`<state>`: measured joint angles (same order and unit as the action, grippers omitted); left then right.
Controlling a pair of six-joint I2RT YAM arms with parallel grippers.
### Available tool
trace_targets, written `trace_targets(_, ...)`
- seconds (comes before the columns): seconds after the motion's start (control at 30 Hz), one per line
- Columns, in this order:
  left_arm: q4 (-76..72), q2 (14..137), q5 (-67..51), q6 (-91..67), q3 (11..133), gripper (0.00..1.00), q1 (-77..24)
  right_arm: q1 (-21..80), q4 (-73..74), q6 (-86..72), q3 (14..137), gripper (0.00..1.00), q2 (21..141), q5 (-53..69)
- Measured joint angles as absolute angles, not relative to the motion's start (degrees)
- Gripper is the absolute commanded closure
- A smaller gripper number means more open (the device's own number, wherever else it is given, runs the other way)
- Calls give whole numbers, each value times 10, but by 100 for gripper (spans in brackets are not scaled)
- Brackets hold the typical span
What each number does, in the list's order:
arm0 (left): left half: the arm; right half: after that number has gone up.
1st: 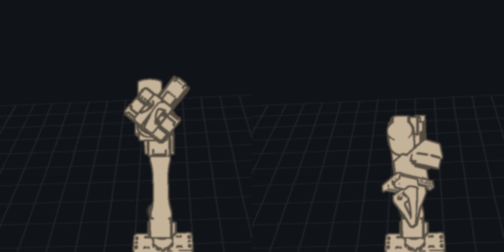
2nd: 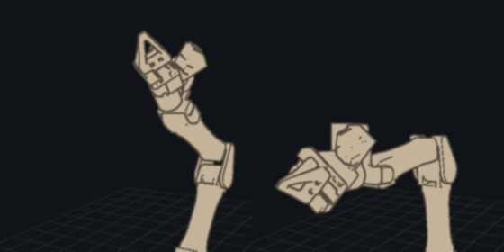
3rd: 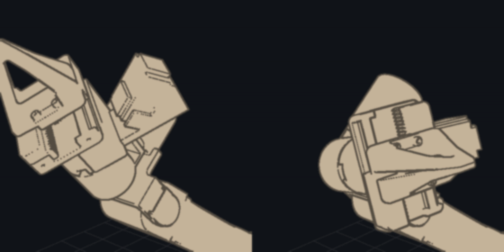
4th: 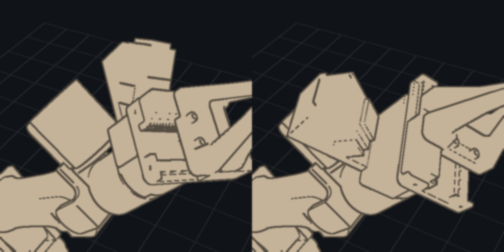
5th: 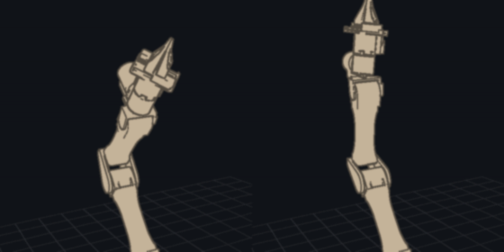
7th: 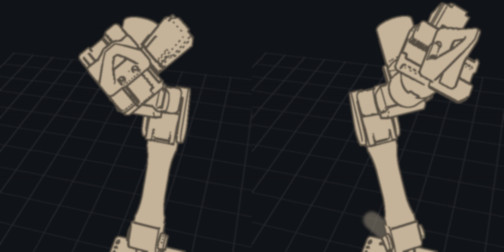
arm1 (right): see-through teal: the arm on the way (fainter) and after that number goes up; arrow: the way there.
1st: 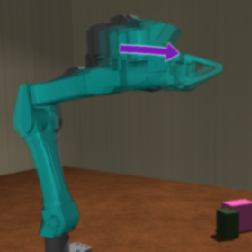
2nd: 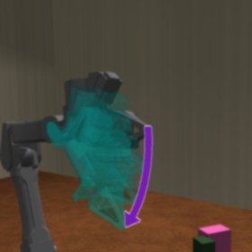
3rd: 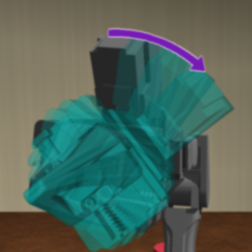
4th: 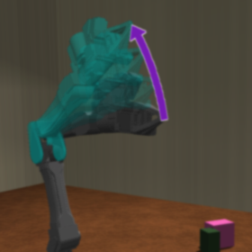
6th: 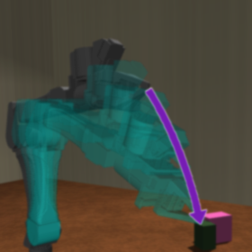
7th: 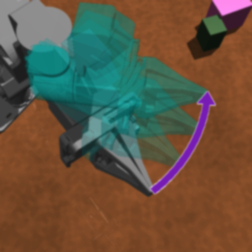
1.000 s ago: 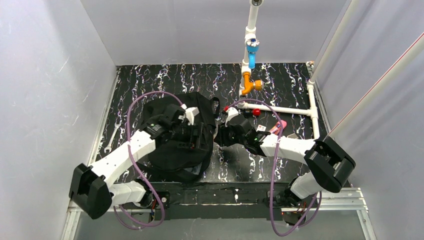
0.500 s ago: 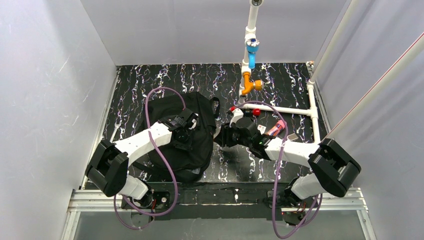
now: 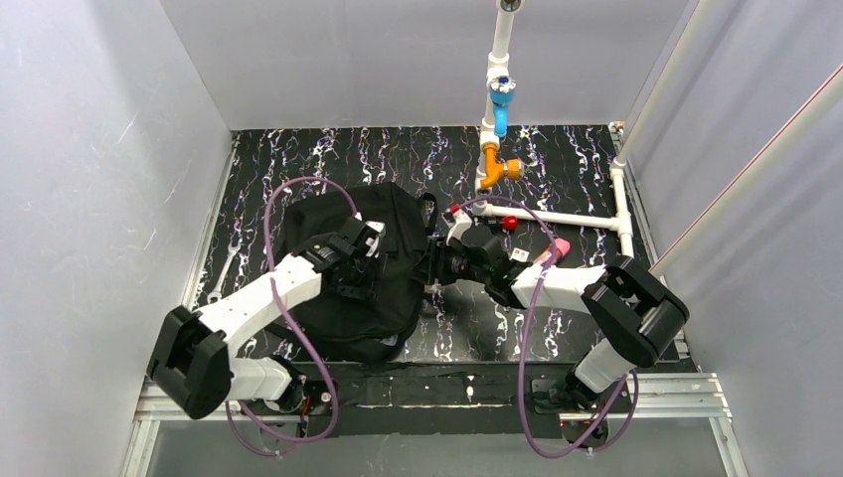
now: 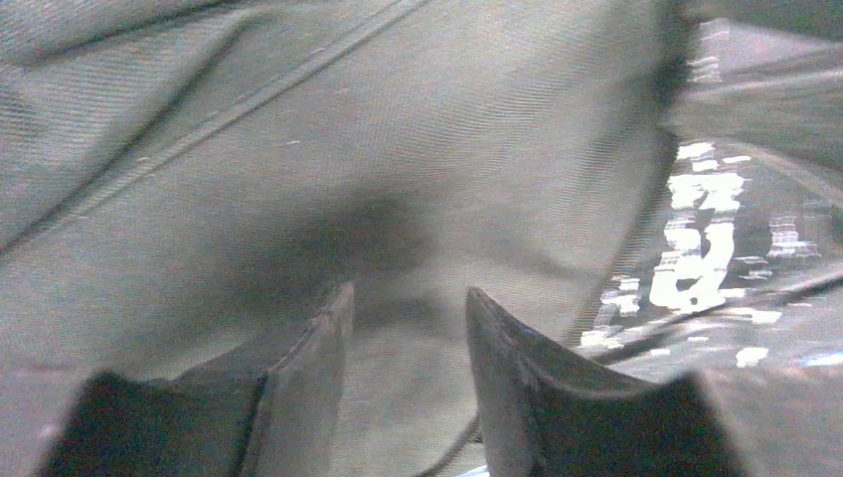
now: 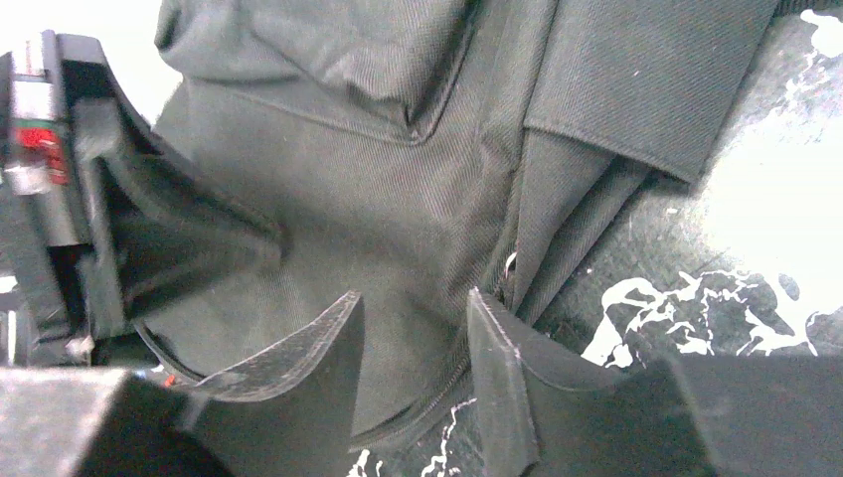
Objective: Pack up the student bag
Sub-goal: Zip the student bag at the center of the board.
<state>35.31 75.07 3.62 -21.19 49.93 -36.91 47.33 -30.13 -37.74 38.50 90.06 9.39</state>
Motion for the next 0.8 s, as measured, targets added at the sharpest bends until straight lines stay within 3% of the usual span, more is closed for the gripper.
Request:
trace_targets(0.17,322,704,-61,-224,509,28,-385,441,-345,-420,345,40,881,120)
trace_targets(0.3,305,747,-40,-235,540,28,-454,395,-343,-447,312,40,830,140)
trace_targets(0.43,297,822,65,-262,567,29,-534,357,-330,-453,307,39,776,149)
trace_targets(0.6,305,891,198,-300,581,39,-594,340,-322,-453,278,40,719,152)
trace_targets(0.8,365,936,329,-366,609,77,-602,338,-300,-450,260,44,717,167)
